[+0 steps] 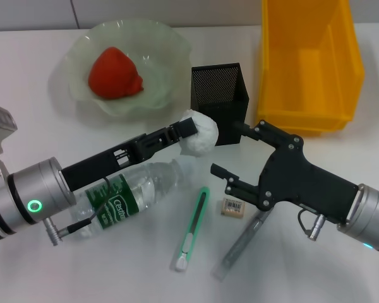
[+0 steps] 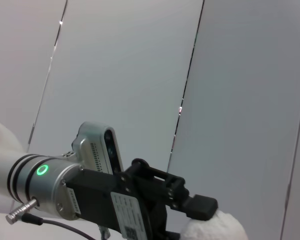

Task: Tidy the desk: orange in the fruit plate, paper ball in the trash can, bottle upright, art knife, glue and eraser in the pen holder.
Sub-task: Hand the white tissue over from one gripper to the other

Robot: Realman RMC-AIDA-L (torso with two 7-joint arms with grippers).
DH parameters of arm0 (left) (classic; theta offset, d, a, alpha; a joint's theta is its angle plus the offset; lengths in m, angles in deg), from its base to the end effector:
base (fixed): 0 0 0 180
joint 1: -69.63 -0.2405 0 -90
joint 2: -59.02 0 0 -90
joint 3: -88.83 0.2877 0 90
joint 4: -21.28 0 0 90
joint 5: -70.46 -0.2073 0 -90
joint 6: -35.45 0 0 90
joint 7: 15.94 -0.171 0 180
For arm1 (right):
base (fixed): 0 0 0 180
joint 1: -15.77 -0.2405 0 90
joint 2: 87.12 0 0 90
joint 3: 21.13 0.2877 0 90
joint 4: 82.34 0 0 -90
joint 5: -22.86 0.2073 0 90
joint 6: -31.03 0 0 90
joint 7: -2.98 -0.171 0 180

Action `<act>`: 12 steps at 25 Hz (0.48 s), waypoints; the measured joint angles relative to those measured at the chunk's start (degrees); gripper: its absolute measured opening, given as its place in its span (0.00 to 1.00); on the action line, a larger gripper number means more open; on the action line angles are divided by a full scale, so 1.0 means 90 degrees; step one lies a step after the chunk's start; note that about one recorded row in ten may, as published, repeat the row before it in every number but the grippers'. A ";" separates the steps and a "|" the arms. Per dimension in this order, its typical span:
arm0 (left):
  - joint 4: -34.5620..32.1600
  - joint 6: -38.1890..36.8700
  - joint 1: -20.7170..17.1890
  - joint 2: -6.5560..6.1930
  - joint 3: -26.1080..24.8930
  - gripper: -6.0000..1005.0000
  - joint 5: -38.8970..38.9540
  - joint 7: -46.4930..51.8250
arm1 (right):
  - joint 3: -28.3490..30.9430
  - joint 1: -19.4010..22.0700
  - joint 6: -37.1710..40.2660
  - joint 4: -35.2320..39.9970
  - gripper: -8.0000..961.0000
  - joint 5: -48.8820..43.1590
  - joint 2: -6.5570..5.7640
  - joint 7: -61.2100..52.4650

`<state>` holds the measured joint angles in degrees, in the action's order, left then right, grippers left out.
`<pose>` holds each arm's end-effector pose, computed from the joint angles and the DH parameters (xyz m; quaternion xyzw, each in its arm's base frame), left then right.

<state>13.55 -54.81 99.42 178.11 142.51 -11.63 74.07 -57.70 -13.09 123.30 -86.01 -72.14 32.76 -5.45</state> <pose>-0.2559 0.3095 -0.0901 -0.7620 -0.4768 -0.4382 0.0019 0.2577 0.2793 -0.1093 -0.8799 -0.0316 0.3785 0.2854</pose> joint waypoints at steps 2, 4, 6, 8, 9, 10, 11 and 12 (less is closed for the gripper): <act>0.0081 -0.0001 0.0031 0.0005 0.0002 0.43 0.0014 0.0000 | 0.0042 -0.0071 -0.0002 -0.0144 0.74 0.0000 0.0001 0.0219; 0.0081 -0.0001 0.0031 0.0005 0.0002 0.43 0.0014 0.0000 | 0.0066 -0.0094 -0.0016 -0.0183 0.74 0.0000 0.0001 0.0263; 0.0155 -0.0021 0.0075 0.0009 0.0002 0.43 0.0020 0.0000 | 0.0140 -0.0140 -0.0042 -0.0227 0.74 0.0000 0.0001 0.0298; 0.0212 -0.0035 0.0106 0.0010 0.0002 0.43 0.0020 0.0002 | 0.0156 -0.0151 -0.0045 -0.0232 0.74 0.0000 0.0001 0.0299; 0.0213 -0.0036 0.0107 0.0010 0.0002 0.43 0.0020 0.0003 | 0.0166 -0.0160 -0.0046 -0.0234 0.74 0.0000 0.0001 0.0300; 0.0219 -0.0042 0.0108 0.0010 0.0002 0.43 0.0020 0.0005 | 0.0169 -0.0180 -0.0054 -0.0237 0.74 0.0000 0.0001 0.0301; 0.0223 -0.0051 0.0109 0.0010 0.0002 0.43 0.0020 0.0012 | 0.0171 -0.0200 -0.0065 -0.0241 0.74 0.0000 0.0001 0.0301; 0.0223 -0.0051 0.0111 0.0010 0.0002 0.43 0.0020 0.0021 | 0.0176 -0.0229 -0.0084 -0.0253 0.74 -0.0001 0.0001 0.0302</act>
<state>15.56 -55.27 100.41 178.20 142.53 -11.44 74.26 -56.11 -15.16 122.54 -88.29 -72.15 32.77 -2.72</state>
